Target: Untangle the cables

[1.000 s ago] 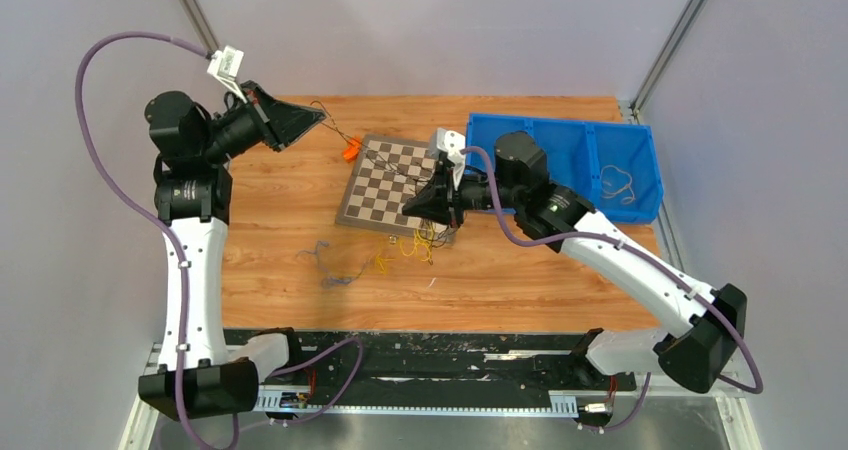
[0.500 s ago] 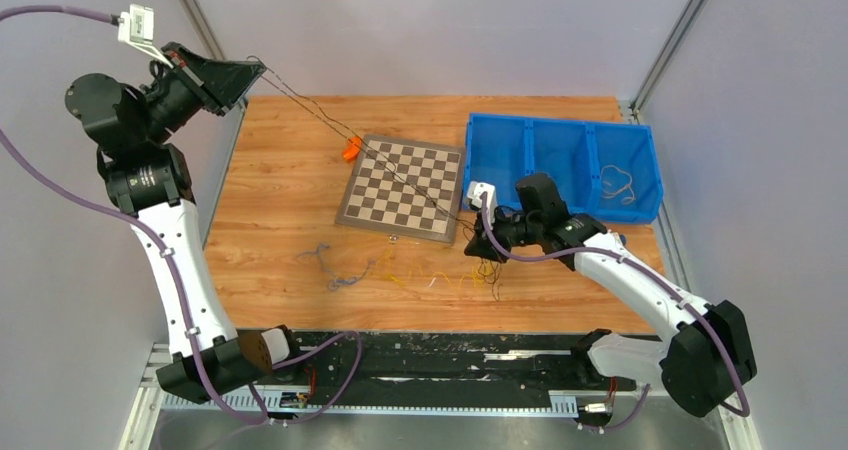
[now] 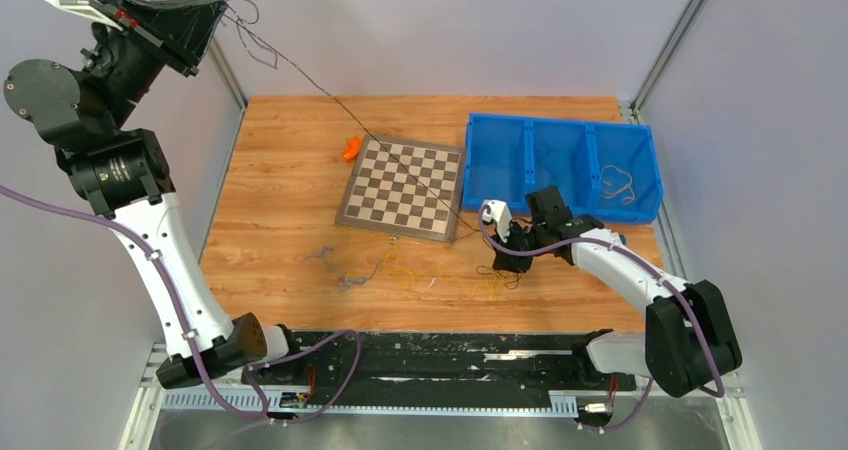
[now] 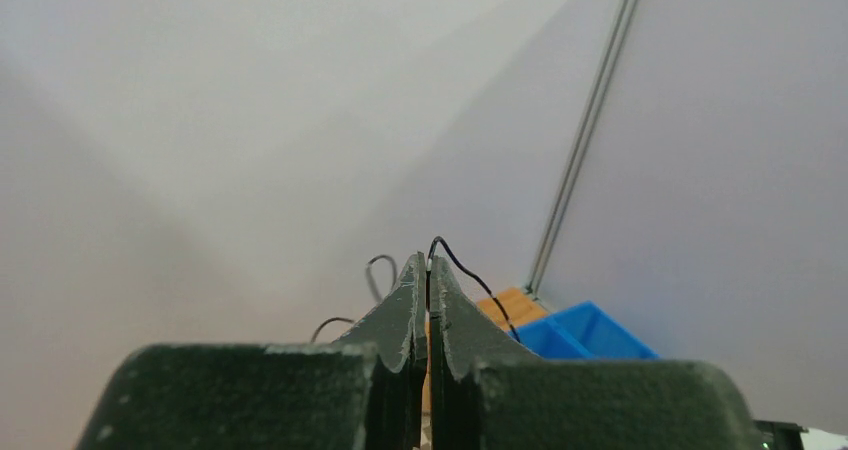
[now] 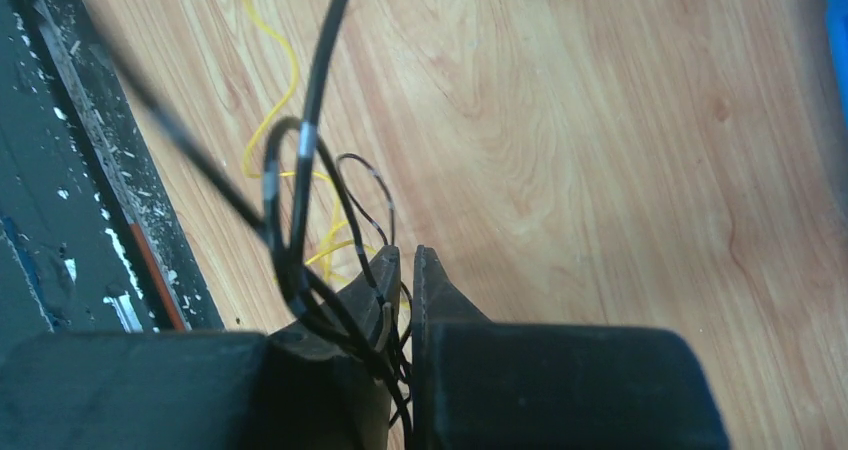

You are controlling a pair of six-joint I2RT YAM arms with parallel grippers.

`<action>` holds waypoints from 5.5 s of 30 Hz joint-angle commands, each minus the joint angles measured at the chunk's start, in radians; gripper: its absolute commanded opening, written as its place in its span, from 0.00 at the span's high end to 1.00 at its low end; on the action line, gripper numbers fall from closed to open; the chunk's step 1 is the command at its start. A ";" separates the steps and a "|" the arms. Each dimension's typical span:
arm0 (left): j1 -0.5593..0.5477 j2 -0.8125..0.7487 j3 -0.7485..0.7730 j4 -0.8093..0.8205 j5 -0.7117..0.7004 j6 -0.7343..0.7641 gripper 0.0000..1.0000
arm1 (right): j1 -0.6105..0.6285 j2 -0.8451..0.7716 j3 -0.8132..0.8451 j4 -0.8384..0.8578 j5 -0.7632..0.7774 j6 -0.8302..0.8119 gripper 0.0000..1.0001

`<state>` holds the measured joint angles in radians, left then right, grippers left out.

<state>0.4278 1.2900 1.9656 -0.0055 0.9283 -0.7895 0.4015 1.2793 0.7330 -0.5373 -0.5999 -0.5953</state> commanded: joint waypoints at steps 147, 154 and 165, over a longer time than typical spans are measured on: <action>-0.788 -0.064 -0.551 -0.127 -0.083 0.432 1.00 | 0.214 -0.007 0.580 0.389 0.016 0.438 1.00; -0.932 0.184 -0.348 -0.005 -0.011 0.344 1.00 | -0.009 -0.094 0.543 0.352 0.032 0.467 1.00; -1.060 0.645 0.024 0.218 -0.047 0.252 1.00 | -0.287 -0.140 0.463 0.378 0.025 0.419 1.00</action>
<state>-0.6239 1.8462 1.8977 0.0868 0.9035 -0.4900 0.1802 1.1286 1.2156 -0.1967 -0.5823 -0.1596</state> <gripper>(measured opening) 0.007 0.003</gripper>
